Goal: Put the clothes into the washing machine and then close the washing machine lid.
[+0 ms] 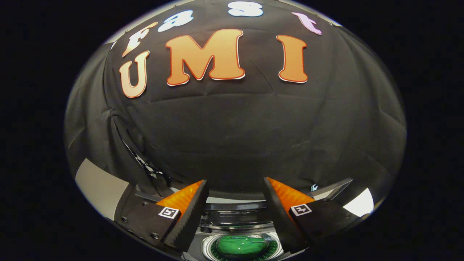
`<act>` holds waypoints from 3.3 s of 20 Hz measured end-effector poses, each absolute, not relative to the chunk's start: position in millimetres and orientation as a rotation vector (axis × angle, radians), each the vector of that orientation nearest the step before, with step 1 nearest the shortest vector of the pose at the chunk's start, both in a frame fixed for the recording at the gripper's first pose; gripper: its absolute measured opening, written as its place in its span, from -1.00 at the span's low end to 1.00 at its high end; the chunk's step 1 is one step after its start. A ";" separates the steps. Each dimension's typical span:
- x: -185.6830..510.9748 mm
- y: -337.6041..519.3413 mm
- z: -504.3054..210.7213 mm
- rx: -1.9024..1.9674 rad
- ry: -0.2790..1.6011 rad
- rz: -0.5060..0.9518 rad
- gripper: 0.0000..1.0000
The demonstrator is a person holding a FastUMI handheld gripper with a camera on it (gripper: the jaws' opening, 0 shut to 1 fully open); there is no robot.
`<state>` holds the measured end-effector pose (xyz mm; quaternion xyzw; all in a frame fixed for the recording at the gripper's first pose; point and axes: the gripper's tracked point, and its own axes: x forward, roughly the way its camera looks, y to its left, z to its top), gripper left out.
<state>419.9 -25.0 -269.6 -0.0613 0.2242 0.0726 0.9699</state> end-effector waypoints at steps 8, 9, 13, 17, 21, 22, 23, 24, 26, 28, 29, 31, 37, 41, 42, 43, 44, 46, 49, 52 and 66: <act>378.8 -35.4 -270.4 -0.131 0.444 0.165 0.94; 373.6 -35.7 -271.5 -0.134 0.443 0.167 0.94; 353.7 -39.2 -273.0 -0.128 0.438 0.176 0.94; 334.6 -43.5 -278.3 -0.130 0.435 0.181 0.94; 308.2 -48.8 -286.7 -0.128 0.426 0.178 0.93; 300.1 -51.0 -289.8 -0.124 0.426 0.175 0.93; 290.8 -52.6 -295.6 -0.123 0.426 0.175 0.93; 280.5 -54.9 -303.1 -0.121 0.433 0.176 0.93; 258.9 -65.0 -334.9 -0.110 0.500 0.165 0.92; 242.5 -78.4 -364.9 -0.103 0.548 0.147 0.93; 237.9 -85.4 -370.6 -0.101 0.565 0.136 0.94; 234.2 -96.6 -363.4 -0.082 0.560 0.120 0.94; 242.9 -115.7 -276.5 -0.029 0.423 0.099 0.96; 239.2 -127.0 -212.8 -0.012 0.331 0.096 0.97; 237.4 -128.6 -196.4 -0.013 0.306 0.098 0.96; 235.4 -130.0 -181.9 -0.015 0.284 0.099 0.97; 231.7 -132.4 -165.9 -0.017 0.262 0.100 0.97; 224.3 -136.7 -142.8 -0.016 0.232 0.102 0.97; 213.9 -138.6 -105.6 -0.010 0.185 0.109 0.97; 203.5 -143.4 -76.9 -0.024 0.157 0.108 0.96; 146.2 -164.4 62.3 -0.002 -0.077 0.081 0.96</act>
